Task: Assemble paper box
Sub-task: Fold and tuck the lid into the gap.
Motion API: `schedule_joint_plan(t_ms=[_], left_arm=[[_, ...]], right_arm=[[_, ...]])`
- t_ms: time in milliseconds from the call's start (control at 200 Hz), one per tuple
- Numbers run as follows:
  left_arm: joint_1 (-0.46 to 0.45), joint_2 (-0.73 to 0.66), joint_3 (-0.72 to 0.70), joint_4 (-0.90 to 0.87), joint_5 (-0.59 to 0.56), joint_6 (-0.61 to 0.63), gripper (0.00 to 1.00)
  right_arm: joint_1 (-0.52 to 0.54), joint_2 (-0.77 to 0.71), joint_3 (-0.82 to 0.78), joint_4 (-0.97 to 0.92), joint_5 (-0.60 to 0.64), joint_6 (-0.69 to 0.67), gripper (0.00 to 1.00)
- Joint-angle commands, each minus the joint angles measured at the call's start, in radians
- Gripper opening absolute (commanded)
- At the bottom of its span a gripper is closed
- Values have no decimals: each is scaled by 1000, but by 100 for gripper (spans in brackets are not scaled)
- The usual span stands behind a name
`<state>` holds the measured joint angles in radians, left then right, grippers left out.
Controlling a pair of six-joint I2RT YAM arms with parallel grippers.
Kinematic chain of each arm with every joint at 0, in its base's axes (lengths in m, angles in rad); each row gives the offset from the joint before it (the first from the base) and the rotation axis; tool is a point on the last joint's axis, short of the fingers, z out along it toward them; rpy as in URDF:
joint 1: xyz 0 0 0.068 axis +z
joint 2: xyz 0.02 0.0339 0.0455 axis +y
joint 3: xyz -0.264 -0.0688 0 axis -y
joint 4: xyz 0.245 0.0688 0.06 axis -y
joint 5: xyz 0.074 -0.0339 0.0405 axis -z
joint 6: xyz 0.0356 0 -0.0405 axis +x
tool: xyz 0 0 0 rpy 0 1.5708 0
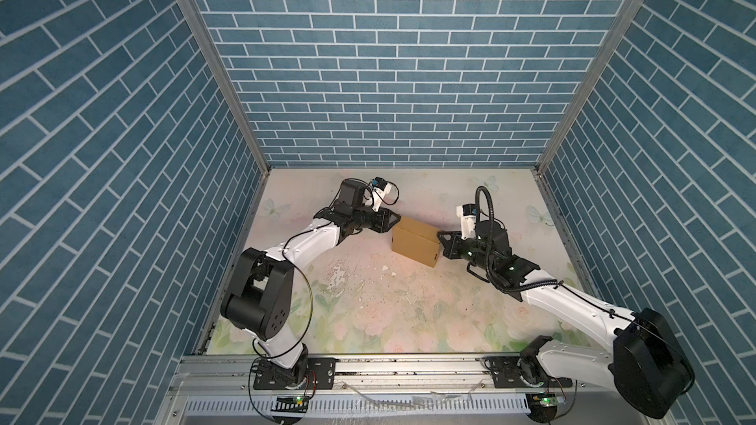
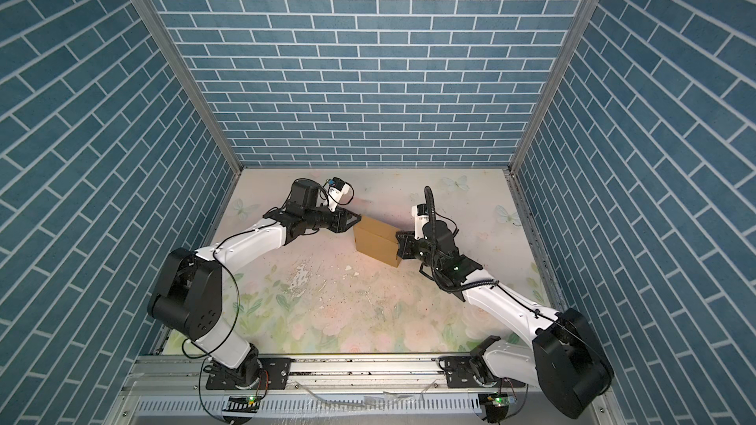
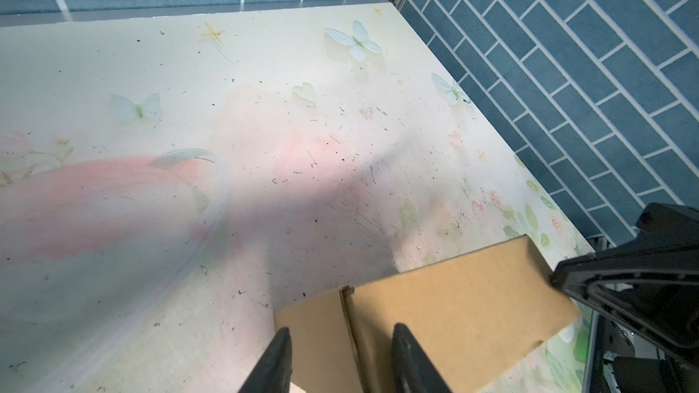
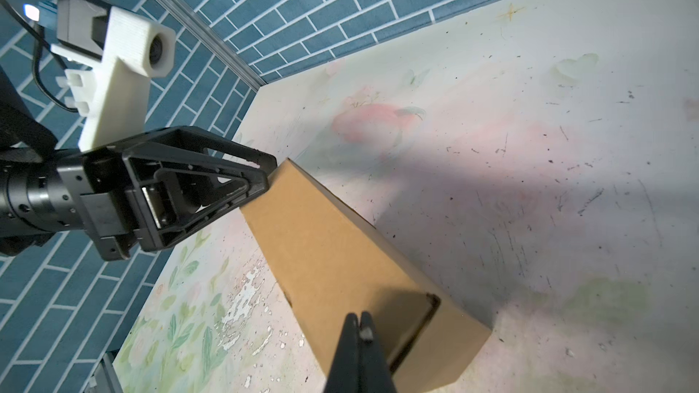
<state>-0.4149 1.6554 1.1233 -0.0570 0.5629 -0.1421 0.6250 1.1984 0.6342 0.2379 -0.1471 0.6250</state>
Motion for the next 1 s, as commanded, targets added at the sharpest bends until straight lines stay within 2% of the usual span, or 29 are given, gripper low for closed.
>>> schedule_joint_plan(t_ms=[0, 120, 305, 450, 650, 865, 995], left_arm=[[-9, 49, -51, -149, -48, 32, 45], [-9, 42, -40, -169, -44, 42, 45], [-11, 47, -46, -157, -48, 40, 45], [-11, 47, -51, -147, -53, 38, 45], [-11, 39, -42, -159, -49, 37, 45], [-11, 37, -40, -163, -47, 33, 45], [-11, 37, -53, -139, -50, 32, 45]], right_arm=[[-23, 2, -33, -41, -17, 26, 0], [-27, -43, 32, -85, -34, -3, 0], [-27, -8, 117, -78, -135, 2, 0], [-27, 30, 80, -30, -157, 13, 0], [-50, 61, -66, 53, -154, 70, 0], [-51, 0, 99, -78, -163, 15, 0], [-51, 24, 124, -55, -189, 11, 0]])
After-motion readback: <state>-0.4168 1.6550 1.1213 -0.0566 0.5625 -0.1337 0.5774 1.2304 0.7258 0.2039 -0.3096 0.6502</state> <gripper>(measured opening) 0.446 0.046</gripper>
